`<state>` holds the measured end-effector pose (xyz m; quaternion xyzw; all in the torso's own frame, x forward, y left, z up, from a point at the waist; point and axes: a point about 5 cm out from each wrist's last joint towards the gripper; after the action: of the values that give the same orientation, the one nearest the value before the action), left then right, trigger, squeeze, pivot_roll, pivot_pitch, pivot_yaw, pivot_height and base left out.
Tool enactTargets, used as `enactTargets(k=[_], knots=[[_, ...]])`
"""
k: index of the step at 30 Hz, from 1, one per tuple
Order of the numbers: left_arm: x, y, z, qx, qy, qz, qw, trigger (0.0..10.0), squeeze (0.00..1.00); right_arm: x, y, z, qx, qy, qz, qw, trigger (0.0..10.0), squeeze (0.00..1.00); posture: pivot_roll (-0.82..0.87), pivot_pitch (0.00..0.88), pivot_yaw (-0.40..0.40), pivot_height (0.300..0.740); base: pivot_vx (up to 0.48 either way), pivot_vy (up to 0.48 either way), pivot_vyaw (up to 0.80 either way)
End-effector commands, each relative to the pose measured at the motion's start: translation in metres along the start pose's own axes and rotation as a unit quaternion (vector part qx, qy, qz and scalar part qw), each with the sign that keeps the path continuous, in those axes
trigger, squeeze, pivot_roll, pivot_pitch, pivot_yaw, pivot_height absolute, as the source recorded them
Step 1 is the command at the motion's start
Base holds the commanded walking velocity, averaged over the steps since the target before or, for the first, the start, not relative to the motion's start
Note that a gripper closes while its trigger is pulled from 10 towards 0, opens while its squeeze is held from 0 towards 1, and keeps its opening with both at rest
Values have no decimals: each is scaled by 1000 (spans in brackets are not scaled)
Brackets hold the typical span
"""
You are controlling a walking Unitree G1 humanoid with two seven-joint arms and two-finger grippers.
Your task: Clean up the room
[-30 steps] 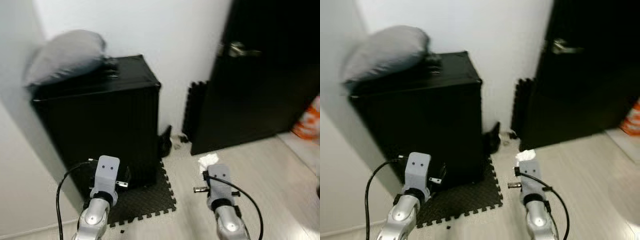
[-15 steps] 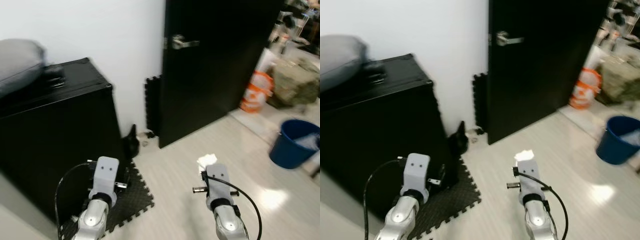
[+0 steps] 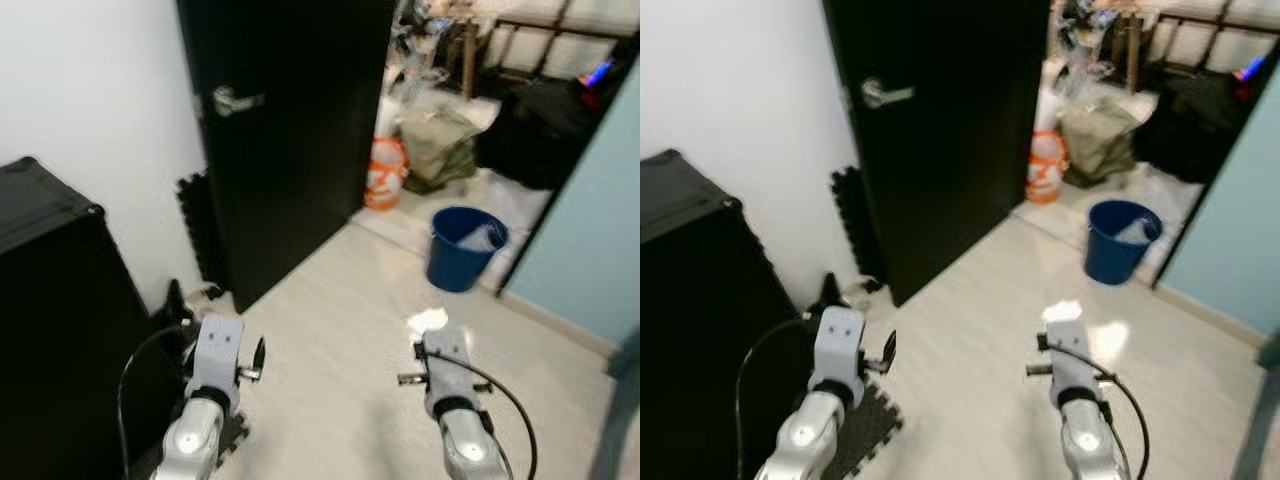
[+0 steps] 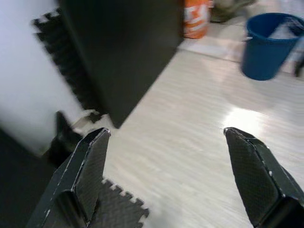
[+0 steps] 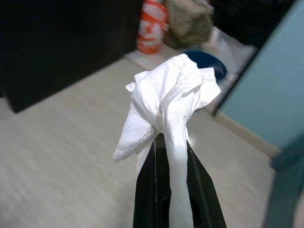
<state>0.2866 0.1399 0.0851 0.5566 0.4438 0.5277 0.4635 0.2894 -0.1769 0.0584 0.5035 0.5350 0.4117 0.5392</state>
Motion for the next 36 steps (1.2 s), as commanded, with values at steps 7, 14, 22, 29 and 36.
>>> enactTargets(k=[7,14,22,29,36], knots=[[-2,-8,0,33,-4,-30,999,10000,0,2,-6,-3,15,0,1,1000,10000,0,-51,127,24,726,0,0,-800],[0,-8,2,45,0,-37,998,10000,0,1,-7,-3,17,-4,1,1000,10000,0,-49,132,25,726,0,0,-800],[3,-8,3,46,3,-32,998,10000,0,1,-7,-3,18,-6,2,1000,10000,0,-50,134,22,726,0,0,-800],[2,-6,2,27,3,-11,1000,10000,0,15,-5,-3,12,43,-7,999,10000,0,-51,135,20,726,0,0,-343],[6,-2,3,13,17,-1,1000,10000,0,26,-6,-2,22,68,1,997,10000,0,-46,135,18,726,0,0,0]])
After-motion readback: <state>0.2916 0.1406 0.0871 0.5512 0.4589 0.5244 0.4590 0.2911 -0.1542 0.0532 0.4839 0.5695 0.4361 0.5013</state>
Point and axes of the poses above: a point about 5 cm out from each wrist's last joint towards the gripper, its own z axis pointing out of the wrist towards the gripper, its own y axis along the axis of the wrist's last joint, x = y × z, and after that the axes turned 4 degrees about z, right-handed
